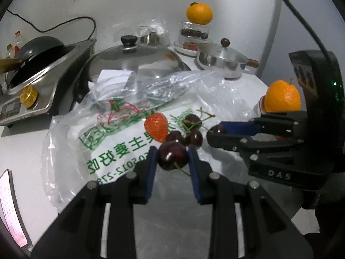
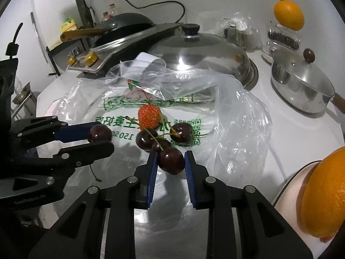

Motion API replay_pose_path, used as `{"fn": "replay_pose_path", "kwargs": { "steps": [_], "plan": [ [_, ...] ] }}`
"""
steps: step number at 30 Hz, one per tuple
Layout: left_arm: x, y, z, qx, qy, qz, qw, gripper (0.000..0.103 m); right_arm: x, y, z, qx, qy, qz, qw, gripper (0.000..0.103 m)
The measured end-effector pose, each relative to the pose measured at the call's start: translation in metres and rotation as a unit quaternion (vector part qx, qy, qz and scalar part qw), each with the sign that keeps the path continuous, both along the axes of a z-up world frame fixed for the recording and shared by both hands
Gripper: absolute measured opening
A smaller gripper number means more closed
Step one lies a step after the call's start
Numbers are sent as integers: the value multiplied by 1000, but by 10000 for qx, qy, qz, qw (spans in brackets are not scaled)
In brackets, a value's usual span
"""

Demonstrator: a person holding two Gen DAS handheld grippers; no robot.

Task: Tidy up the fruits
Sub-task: 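Lift the cherries out of the bag with both grippers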

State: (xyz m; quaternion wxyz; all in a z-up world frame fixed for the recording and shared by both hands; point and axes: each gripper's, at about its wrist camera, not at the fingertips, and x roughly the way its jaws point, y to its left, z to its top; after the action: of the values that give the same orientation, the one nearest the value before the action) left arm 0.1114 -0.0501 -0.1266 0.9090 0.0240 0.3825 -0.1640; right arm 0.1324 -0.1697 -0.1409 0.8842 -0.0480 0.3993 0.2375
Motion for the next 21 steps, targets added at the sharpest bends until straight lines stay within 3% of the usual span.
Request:
{"fn": "replay_pose_path", "kwargs": {
  "steps": [21],
  "plan": [
    [-29, -24, 23, 83, -279, -119, 9995, 30, -50, -34, 38, 136, -413, -261, 9987, 27]
  ]
}}
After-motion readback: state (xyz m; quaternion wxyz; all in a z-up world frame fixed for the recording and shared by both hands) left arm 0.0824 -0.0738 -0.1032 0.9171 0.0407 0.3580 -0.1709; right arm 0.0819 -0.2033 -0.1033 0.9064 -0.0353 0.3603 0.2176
